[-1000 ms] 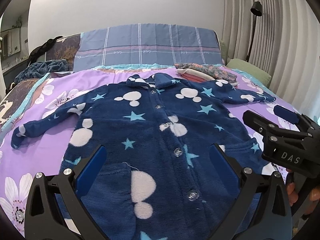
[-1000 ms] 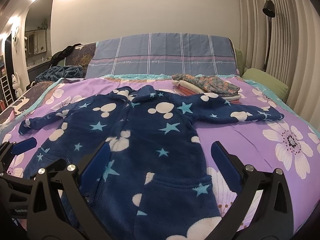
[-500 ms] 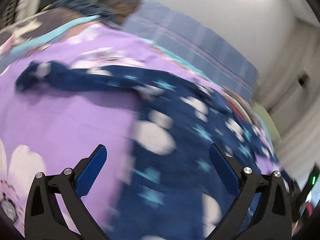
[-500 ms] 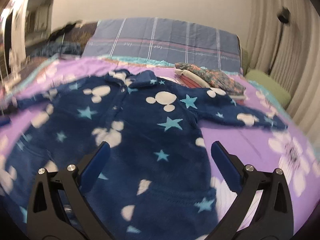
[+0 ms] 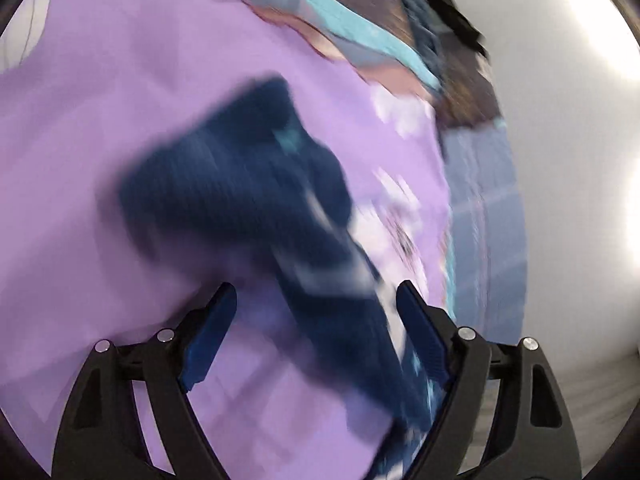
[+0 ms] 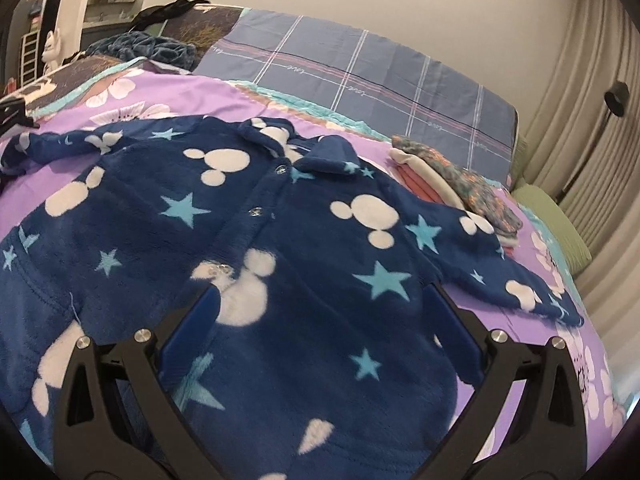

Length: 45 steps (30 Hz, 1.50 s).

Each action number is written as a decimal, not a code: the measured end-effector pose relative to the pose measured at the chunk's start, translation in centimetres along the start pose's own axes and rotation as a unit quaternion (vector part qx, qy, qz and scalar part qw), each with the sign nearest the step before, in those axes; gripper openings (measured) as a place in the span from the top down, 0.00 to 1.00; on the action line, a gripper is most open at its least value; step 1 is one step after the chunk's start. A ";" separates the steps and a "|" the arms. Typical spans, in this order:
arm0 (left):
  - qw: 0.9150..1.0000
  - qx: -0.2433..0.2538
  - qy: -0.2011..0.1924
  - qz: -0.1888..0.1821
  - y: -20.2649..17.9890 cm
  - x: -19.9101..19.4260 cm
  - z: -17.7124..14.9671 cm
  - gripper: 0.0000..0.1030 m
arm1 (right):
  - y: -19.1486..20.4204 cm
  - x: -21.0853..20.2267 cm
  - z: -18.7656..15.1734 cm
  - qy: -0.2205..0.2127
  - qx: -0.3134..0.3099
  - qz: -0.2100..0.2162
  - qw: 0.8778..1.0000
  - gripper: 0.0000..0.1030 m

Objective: Fold small clothes

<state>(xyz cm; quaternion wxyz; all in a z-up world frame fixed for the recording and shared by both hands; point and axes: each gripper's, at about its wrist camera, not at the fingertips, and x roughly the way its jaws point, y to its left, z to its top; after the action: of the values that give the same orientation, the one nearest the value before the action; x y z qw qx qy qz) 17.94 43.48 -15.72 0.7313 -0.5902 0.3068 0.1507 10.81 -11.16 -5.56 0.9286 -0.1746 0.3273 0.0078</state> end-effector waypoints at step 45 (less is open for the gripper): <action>0.804 0.586 0.001 0.101 -17.1 2.0 -24.0 0.20 | -9.8 9.2 2.2 0.074 0.201 0.260 0.942 0.41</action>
<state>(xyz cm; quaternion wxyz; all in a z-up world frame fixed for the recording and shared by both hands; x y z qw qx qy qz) 22.92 15.83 -6.61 0.9182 -0.0150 0.3955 0.0146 20.68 -20.58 -6.44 0.8830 0.1064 0.4243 0.1703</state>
